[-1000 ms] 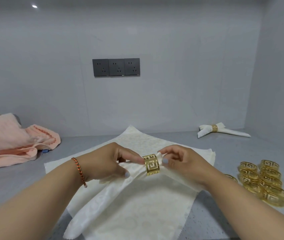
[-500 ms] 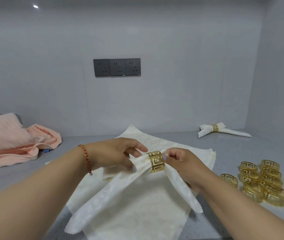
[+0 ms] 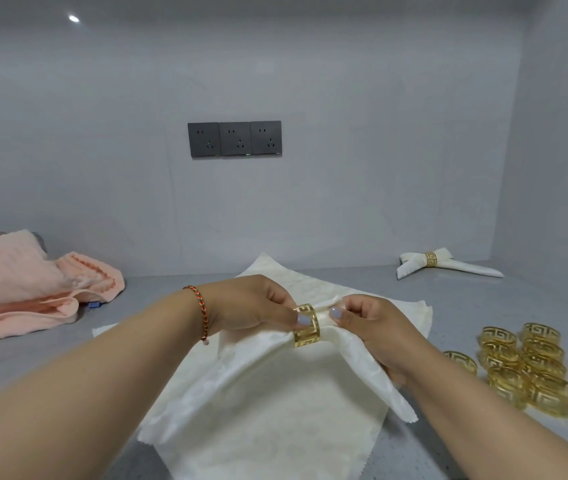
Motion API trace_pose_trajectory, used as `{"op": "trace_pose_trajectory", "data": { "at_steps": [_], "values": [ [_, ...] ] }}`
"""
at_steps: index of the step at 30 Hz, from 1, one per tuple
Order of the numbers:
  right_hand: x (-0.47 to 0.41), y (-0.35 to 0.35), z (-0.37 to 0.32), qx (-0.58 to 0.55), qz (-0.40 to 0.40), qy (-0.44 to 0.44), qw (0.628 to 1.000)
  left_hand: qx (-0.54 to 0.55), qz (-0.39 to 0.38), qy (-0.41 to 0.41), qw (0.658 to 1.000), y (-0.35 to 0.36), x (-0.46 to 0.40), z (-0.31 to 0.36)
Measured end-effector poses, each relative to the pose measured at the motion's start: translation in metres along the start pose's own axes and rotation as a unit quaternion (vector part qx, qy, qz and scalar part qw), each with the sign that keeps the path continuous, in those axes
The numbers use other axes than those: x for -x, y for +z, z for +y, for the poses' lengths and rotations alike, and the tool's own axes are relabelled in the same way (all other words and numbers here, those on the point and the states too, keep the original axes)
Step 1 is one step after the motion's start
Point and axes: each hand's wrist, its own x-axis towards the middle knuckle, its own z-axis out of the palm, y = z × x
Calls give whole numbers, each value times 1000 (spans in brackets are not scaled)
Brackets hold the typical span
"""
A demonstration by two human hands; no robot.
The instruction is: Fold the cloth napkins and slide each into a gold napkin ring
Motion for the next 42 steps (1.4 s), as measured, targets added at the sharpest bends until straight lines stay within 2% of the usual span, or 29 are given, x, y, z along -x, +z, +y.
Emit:
{"op": "trace_pose_trajectory", "data": {
  "at_steps": [9, 17, 21, 24, 30, 36, 42],
  "values": [
    [1, -8, -6, 18, 19, -16, 1000, 3, 9, 17, 1000, -12, 11, -8],
    [1, -5, -14, 6, 3, 34, 999, 57, 30, 11, 998, -10, 15, -12],
    [-1, -1, -11, 2, 43, 7, 999, 178, 20, -24, 984, -10, 16, -17],
    [-4, -1, -6, 4, 68, 3, 998, 207, 19, -54, 977, -6, 20, -21],
    [-4, -2, -7, -90, 54, 26, 994, 249, 152, -42, 956, -6, 12, -27],
    [-14, -9, -9, -101, 64, 41, 992, 221, 179, -3, 959, -1, 6, -28],
    [-24, -12, 0, -98, 77, 51, 991, 186, 269, 12, 945, 12, 1, -29]
  ]
}}
